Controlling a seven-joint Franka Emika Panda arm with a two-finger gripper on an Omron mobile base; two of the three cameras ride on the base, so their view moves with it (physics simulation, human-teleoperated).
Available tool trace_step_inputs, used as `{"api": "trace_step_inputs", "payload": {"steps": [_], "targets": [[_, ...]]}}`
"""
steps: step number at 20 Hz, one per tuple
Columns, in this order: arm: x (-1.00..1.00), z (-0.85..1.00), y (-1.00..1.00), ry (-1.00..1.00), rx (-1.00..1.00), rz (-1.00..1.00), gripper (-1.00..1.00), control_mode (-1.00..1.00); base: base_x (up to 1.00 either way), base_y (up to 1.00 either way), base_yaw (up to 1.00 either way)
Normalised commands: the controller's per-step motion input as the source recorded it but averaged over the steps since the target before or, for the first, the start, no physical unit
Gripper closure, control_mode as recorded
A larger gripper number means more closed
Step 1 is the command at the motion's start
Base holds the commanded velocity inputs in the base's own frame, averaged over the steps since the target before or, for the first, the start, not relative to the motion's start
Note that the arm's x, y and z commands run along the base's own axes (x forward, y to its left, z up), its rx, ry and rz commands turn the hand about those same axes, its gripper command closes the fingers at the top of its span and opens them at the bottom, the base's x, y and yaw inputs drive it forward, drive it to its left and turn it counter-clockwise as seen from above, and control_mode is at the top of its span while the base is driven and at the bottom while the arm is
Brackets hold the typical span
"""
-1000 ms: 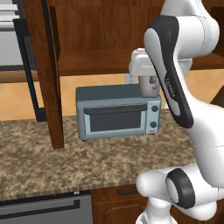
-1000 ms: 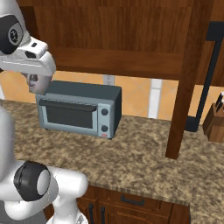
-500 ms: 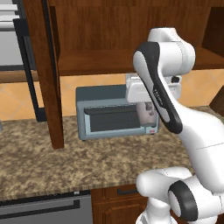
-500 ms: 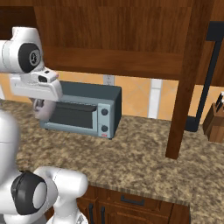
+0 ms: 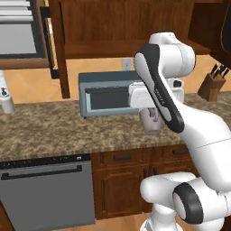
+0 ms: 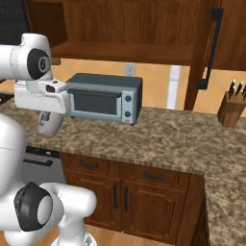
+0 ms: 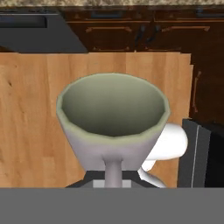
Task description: Gather all objects into one cabinet and sort the glasses and bowls to opposite sides.
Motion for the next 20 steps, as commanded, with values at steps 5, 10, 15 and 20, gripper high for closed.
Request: {"api": "trace_step_inputs", "payload": {"steps": [5, 10, 15, 20], "targets": [[0.0, 0.0, 0.0, 0.0, 0.0, 0.0, 1.0, 1.0, -1.0, 0.0, 0.0], [0.0, 0.0, 0.0, 0.0, 0.0, 0.0, 1.0, 1.0, -1.0, 0.28, 0.01], [0.0, 0.0, 0.0, 0.0, 0.0, 0.0, 1.0, 1.0, -1.0, 0.96, 0.1], [0.0, 0.0, 0.0, 0.0, 0.0, 0.0, 1.0, 1.0, -1.0, 1.0, 0.22]]}}
